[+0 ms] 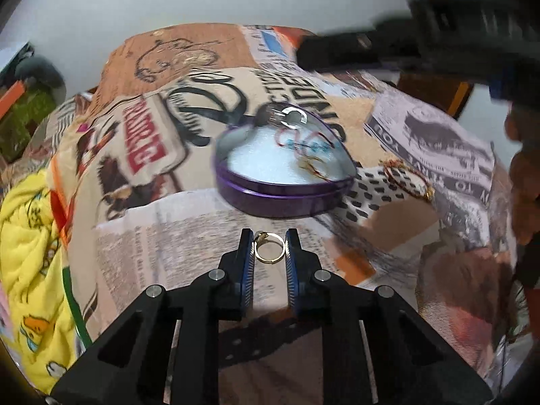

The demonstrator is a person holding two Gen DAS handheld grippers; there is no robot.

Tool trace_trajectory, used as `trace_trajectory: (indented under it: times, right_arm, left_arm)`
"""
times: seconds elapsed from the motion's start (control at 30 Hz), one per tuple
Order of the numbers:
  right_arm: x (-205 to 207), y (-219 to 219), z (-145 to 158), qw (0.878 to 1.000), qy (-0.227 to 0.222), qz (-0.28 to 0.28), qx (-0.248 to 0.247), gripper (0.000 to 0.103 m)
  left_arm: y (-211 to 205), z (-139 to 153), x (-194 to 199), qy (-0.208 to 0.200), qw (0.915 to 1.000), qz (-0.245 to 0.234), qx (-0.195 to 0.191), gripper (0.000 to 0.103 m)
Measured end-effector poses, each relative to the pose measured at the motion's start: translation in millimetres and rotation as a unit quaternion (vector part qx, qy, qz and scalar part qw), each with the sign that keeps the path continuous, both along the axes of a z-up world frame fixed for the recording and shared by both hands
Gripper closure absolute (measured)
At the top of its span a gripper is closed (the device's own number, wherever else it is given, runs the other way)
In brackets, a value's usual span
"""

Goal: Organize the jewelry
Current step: 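Grasp the gold ring with white stone beside the tin with the left tool, then lift the gold ring over the tin and open the left tool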

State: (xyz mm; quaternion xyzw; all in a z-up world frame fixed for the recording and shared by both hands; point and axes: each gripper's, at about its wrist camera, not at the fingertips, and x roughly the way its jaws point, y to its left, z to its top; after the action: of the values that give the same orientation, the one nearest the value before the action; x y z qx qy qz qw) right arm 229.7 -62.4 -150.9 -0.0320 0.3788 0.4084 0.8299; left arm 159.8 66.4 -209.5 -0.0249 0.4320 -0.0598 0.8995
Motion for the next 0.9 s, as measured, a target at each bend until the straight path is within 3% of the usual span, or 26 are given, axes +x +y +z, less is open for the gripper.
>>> trace_trajectory:
  times: [0.13, 0.33, 0.63, 0.9]
  right_arm:
    - [1.5, 5.7, -3.3, 1.0, 0.002, 0.002, -0.003, 0.093]
    - [7.9, 10.1, -13.6, 1.0, 0.018, 0.0, -0.006, 0.093]
    - [16.8, 9.4, -20.3, 1.0, 0.025, 0.004, -0.015, 0.093]
    - [14.4, 12.1, -22.4, 0.999, 0.018, 0.007, -0.026, 0.093]
  left_arm:
    - [18.3, 18.6, -2.3, -0.023, 0.9995, 0.02, -0.01, 0.085]
    - [19.2, 39.8, 11.6, -0.055, 0.9983, 0.013, -0.015, 0.085]
    - [4.5, 30.8, 37.5, -0.043, 0.9989, -0.018, -0.004, 0.085]
    - [9.5, 27.8, 38.4, -0.04, 0.9991, -0.008, -0.011, 0.085]
